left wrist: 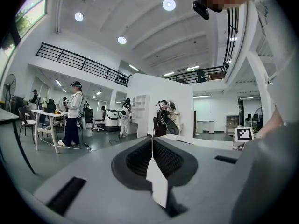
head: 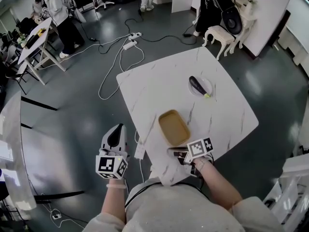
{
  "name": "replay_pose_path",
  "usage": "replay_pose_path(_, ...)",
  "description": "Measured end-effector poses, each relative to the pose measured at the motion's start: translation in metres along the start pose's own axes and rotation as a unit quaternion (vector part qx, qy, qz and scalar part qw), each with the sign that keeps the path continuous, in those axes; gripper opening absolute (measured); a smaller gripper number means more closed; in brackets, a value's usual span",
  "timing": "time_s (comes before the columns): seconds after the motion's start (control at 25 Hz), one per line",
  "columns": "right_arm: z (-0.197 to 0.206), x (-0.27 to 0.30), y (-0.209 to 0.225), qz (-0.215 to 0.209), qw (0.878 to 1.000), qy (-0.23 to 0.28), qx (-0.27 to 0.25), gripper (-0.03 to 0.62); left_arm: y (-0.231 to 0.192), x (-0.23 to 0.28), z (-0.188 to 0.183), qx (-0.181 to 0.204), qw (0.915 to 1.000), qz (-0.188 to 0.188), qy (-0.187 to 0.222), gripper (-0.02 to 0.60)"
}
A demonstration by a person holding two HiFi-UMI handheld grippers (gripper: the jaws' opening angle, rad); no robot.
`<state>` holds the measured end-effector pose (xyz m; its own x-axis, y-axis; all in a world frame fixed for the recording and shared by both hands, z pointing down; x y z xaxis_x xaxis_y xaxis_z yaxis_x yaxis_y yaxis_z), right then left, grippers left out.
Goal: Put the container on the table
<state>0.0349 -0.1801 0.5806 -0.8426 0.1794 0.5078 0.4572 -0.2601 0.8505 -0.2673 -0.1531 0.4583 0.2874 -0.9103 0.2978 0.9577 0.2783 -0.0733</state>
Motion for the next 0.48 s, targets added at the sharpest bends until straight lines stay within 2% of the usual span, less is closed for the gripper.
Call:
replay_pose_path(0.28,0.008,-0.029,-0.012,0.001,0.997,0.041,-0.060,0.006,0.024,-0.012,0.004,-0.004,1.0000,-0.006,-0.003,0.008)
replay_pose_path(0.48,0.015,-0.055,-0.017,0.025,0.991,0.079,-0.106,0.006,0.039,-0.026,0.011,-0.009,0.9999,-0.012,-0.005,0.008)
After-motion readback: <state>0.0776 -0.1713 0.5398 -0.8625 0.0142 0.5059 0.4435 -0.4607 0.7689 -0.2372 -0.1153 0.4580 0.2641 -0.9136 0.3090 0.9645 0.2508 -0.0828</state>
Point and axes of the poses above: the fingertips, and each gripper's own axes: x forward along the fingers, y to its right, z out of its underside, the point moved 10 cm from there along -x, backward along the fingers, and after that the axes turned 13 degrees about -y, right-handed, at the moved point
